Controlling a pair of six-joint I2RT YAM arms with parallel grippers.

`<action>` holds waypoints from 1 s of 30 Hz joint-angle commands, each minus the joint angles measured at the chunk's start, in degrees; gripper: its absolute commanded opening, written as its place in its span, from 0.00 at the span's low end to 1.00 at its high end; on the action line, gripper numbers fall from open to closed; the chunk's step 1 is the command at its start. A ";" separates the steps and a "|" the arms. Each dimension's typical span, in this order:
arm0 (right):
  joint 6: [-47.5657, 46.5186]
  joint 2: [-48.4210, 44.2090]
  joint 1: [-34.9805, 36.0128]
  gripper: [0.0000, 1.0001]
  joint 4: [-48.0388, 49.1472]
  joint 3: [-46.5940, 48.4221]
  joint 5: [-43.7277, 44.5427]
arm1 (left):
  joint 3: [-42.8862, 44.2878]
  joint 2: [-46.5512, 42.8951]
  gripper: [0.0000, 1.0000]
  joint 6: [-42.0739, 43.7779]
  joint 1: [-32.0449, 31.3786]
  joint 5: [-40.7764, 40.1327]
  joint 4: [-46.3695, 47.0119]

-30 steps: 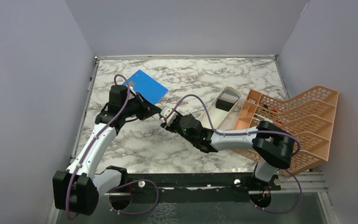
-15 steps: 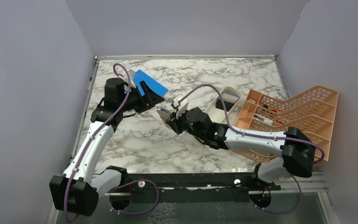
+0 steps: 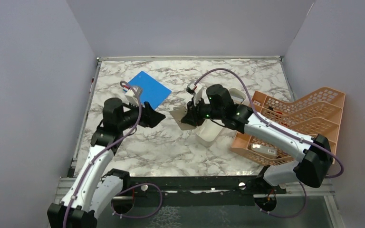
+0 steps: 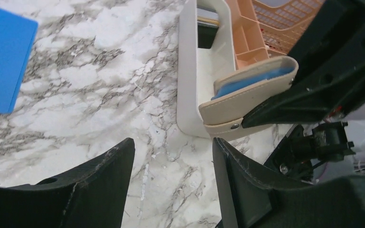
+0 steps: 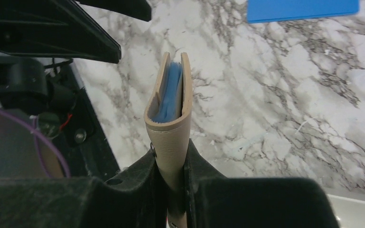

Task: Put the credit cards into the card holder
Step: Open the card holder at the center of the board.

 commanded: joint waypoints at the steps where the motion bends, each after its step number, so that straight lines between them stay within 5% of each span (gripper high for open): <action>1: -4.37 0.00 -0.50 0.17 -8.85 5.45 -12.90 | -9.54 -10.13 0.66 3.60 -1.23 7.29 24.27; 3: -4.75 -0.70 -0.65 0.16 -10.21 5.96 -13.33 | -12.40 -12.93 0.71 5.68 -1.66 13.01 31.65; 10: -6.88 0.17 -1.10 0.18 -9.98 6.37 -27.04 | -12.36 -14.06 0.74 18.62 -3.48 23.14 27.48; 25: -6.10 2.61 -1.10 0.18 -8.31 7.02 -34.42 | -8.71 -2.64 0.58 25.06 -8.78 26.64 27.44; 27: -6.03 3.25 -1.10 0.19 -8.51 7.71 -33.85 | -8.53 -1.17 0.50 25.75 -9.25 28.43 27.44; 30: -6.48 4.01 -1.10 0.18 -9.58 8.89 -30.78 | -8.53 0.79 0.05 27.22 -9.54 29.18 27.07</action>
